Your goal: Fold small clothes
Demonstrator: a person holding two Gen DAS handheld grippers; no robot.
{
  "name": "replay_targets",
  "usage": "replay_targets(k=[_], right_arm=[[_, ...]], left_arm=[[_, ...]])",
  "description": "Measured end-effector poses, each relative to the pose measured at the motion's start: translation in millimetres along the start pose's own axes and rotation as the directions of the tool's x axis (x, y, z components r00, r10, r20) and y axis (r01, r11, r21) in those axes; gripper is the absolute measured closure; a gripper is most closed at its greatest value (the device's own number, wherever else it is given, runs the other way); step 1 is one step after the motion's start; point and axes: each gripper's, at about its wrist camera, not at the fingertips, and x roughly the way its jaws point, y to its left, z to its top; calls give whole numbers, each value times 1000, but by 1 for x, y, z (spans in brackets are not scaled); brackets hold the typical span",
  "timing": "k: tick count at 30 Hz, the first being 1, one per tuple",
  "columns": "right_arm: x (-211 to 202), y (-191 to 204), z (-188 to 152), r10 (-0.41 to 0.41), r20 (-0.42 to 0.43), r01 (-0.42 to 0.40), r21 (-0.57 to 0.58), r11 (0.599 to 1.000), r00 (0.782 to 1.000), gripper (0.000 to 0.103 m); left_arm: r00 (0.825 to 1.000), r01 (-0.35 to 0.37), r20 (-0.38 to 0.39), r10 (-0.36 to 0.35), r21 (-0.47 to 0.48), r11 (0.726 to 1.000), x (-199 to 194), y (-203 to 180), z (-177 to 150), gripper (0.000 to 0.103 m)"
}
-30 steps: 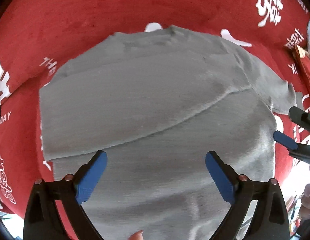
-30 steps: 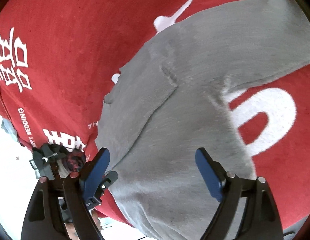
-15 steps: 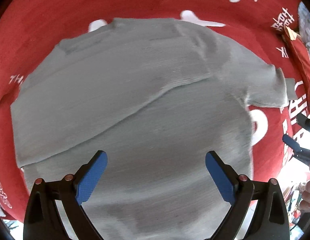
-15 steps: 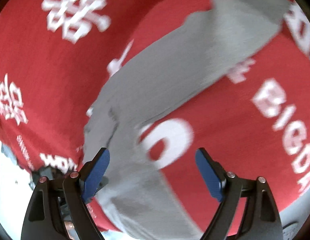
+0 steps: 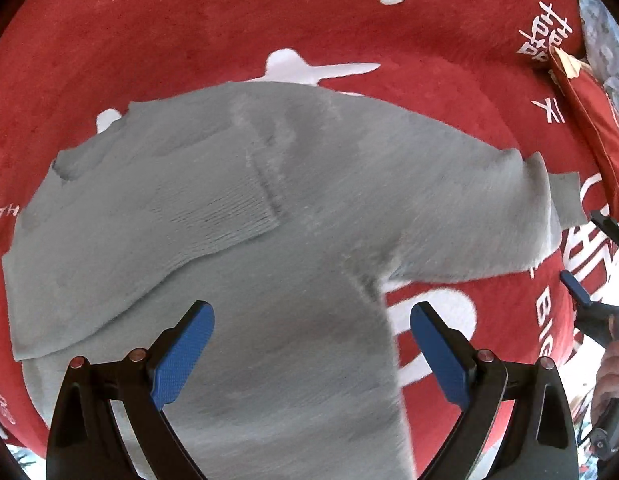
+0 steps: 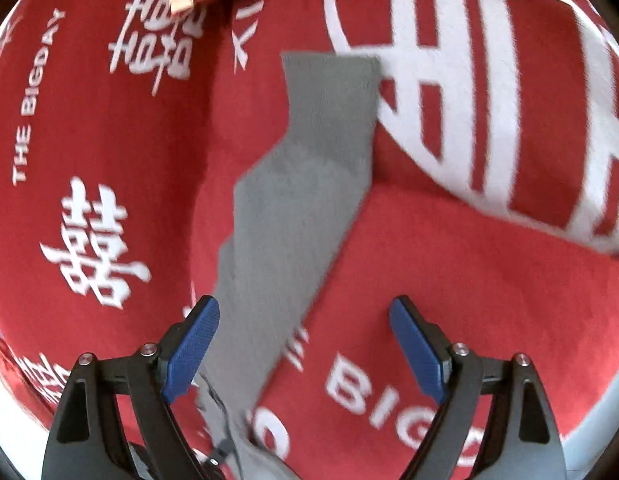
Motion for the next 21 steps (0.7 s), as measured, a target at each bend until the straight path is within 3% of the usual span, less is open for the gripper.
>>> replay_targets(k=[7, 14, 16, 17, 18, 21], right_arm=[[32, 9, 25, 69, 8, -69, -6, 998, 998, 13], [44, -4, 34, 194, 18, -194, 166, 967, 981, 16], [52, -8, 32, 235, -29, -223, 221, 949, 972, 40], [56, -10, 30, 247, -52, -227, 244, 943, 968, 70], [60, -12, 28, 272, -65, -246, 266, 932, 960, 89], [56, -5, 21, 316, -46, -296, 245, 923, 948, 94]], left_arm=[[1000, 4, -1, -4, -19, 1000, 7, -14, 8, 4], [999, -14, 28, 16, -50, 999, -1, -1, 10, 4], [999, -21, 29, 22, -60, 998, -3, 5, 9, 4], [999, -23, 29, 25, -64, 998, -4, 8, 8, 4], [999, -25, 30, 27, -69, 997, -4, 12, 7, 4], [998, -32, 47, 36, -81, 996, -10, 28, 5, 4]])
